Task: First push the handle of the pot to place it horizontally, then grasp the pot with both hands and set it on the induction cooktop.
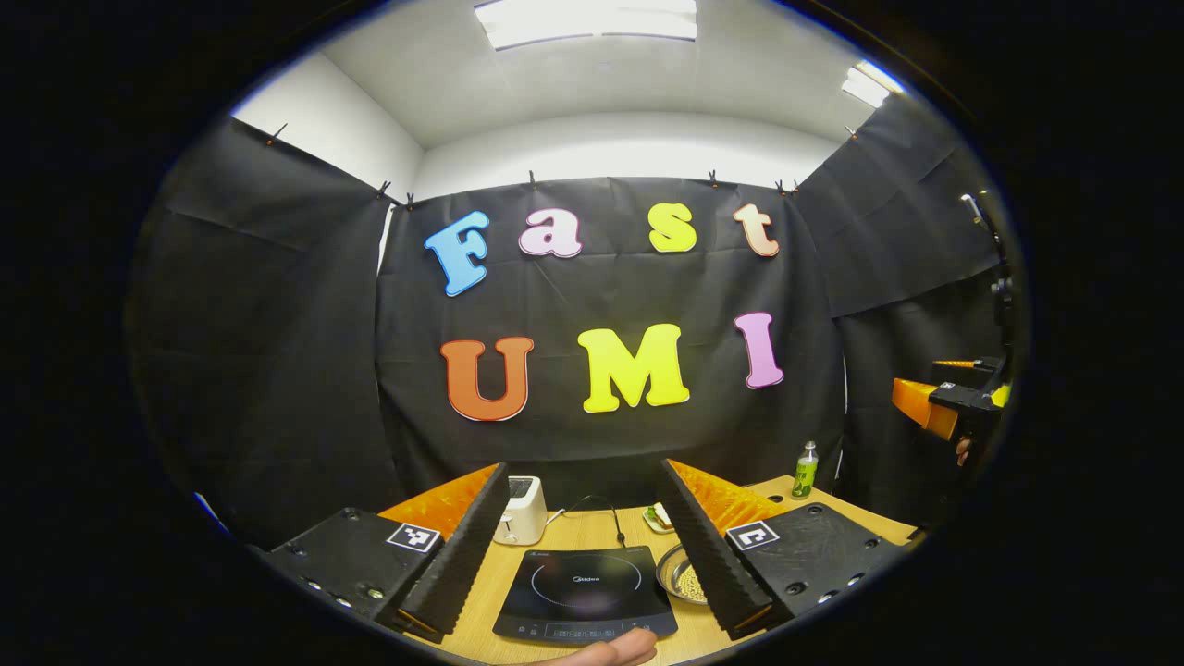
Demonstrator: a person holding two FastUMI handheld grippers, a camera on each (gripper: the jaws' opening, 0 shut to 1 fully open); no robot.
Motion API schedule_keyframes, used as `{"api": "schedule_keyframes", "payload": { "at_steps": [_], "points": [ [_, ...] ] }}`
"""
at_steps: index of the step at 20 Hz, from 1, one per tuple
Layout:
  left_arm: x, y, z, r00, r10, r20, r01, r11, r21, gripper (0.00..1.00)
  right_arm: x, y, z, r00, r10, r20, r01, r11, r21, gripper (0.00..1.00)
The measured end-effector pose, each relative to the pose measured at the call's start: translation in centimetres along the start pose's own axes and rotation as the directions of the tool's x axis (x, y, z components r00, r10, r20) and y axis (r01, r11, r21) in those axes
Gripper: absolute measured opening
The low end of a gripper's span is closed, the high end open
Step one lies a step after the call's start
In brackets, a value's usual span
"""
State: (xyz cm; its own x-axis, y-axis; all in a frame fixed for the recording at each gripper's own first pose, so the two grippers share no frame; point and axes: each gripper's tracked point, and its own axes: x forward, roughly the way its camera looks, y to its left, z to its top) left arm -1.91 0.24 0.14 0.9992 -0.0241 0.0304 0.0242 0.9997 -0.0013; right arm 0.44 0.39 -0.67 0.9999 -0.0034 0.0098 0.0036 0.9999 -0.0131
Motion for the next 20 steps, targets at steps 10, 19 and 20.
{"api": "schedule_keyframes", "payload": {
  "at_steps": [10, 19, 20],
  "points": [
    [0.1, 1.0, -1.2, 1.000, 0.012, -0.010, -0.012, 1.000, -0.002, 0.96, 2.1, 4.2, -7.4, 0.977, 0.079, -0.200, -0.076, 0.997, 0.022, 0.99],
    [-1.8, 1.5, -0.3, 1.000, 0.016, 0.019, -0.016, 1.000, -0.002, 0.96, 3.8, 9.6, -14.4, 0.916, 0.175, -0.361, -0.150, 0.984, 0.096, 0.63],
    [-2.1, 1.5, 0.0, 0.999, 0.018, 0.027, -0.018, 1.000, -0.003, 0.96, 3.9, 10.6, -15.0, 0.902, 0.208, -0.378, -0.176, 0.977, 0.116, 0.56]
  ]
}}
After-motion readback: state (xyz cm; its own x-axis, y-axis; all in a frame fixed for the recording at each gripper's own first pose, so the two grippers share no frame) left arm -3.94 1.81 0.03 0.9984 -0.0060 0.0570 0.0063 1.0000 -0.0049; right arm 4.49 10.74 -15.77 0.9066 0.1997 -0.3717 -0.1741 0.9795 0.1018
